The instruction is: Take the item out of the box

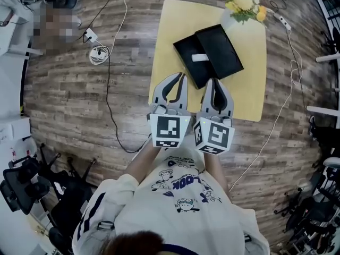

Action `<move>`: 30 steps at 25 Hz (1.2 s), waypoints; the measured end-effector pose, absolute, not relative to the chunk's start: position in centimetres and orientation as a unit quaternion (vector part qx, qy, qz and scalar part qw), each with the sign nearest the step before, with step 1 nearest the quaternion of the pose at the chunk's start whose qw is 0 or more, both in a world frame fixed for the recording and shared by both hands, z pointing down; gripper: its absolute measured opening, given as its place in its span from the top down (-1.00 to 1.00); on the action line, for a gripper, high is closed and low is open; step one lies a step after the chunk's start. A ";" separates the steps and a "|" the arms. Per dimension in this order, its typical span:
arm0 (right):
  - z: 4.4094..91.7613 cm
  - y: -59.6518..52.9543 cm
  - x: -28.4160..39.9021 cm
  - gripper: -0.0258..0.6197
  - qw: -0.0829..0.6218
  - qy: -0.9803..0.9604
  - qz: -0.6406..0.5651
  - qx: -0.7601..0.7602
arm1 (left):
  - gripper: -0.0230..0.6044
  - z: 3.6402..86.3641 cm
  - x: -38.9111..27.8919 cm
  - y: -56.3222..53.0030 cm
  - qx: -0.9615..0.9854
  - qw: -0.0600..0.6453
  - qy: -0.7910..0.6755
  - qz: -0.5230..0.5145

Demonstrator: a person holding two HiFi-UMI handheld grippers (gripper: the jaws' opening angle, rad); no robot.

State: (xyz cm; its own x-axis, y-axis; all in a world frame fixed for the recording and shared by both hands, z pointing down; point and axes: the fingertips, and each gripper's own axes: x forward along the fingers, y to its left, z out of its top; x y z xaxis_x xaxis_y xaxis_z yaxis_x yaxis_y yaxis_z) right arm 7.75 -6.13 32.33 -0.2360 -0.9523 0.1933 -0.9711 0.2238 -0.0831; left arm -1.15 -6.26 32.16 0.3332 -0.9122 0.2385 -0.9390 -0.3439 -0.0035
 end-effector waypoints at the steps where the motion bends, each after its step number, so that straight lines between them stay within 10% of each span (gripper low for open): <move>1: 32.5 -6.6 7.8 0.79 0.052 -0.779 0.095 0.618 | 0.84 32.3 -1.2 -6.8 0.814 0.069 -0.567 0.102; 30: 39.4 -15.1 10.0 0.79 0.105 -0.711 0.169 0.675 | 0.84 40.2 0.9 -16.3 0.850 0.149 -0.462 0.204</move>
State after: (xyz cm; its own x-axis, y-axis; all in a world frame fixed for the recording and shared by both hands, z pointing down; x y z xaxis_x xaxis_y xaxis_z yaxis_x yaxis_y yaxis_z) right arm 10.00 -15.07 39.40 -0.0682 -0.9236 0.3774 -0.9945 0.0326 -0.0998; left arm 0.89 -16.26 40.16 0.4902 -0.7247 0.4844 -0.8463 -0.5286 0.0657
